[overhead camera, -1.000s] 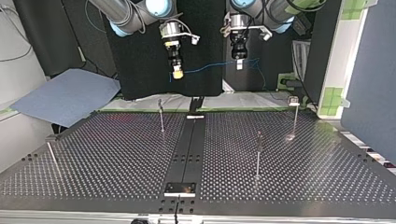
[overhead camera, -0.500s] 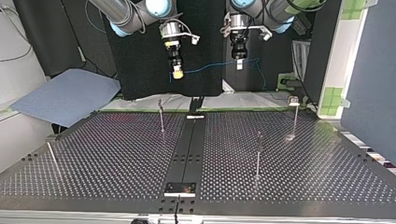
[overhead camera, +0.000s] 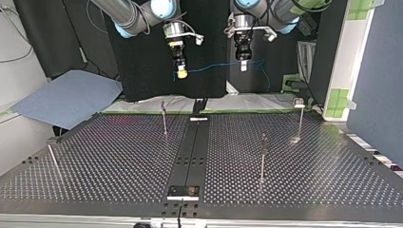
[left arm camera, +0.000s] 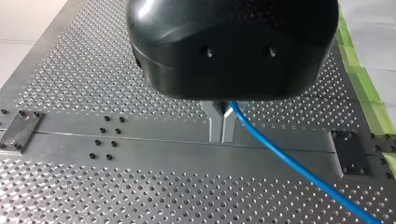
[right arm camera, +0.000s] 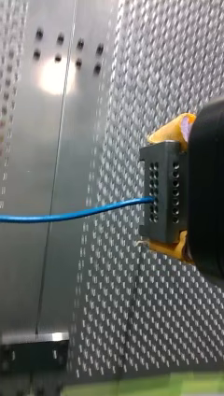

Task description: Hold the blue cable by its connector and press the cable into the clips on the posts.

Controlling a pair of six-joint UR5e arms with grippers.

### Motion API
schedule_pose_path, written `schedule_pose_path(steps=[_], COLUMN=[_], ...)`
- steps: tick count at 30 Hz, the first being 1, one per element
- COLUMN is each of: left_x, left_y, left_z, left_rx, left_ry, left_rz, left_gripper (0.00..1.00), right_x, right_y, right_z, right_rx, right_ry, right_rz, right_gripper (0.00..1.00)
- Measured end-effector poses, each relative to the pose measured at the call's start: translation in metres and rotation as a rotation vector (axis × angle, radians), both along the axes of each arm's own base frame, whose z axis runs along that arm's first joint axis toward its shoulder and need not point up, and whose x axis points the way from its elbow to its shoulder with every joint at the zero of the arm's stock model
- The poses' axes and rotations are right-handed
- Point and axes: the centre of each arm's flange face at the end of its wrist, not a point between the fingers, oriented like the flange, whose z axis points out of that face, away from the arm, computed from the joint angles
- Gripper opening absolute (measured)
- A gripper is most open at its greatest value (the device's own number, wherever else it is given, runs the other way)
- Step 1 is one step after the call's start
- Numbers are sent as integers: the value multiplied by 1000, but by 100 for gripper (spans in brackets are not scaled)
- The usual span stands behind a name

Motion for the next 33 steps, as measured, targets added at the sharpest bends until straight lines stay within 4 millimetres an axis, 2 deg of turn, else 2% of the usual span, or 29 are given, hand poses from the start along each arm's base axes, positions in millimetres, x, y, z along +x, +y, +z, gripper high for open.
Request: schedule_pose_path(steps=[5,9,19,33], left_x=[0,0,-1,-19], left_y=[0,0,2,20], left_z=[0,0,-3,-48], left_rx=[0,0,13,228], left_ry=[0,0,12,184], left_rz=[0,0,9,56], left_gripper=[0,0,0,0], right_x=[-4,-6,-6,-6], right_y=[4,6,6,6], right_z=[-26,-36,-39,-39], right_rx=[39,53,56,57], right_ry=[40,55,59,59], right_rz=[0,0,0,0], right_gripper=[0,0,0,0])
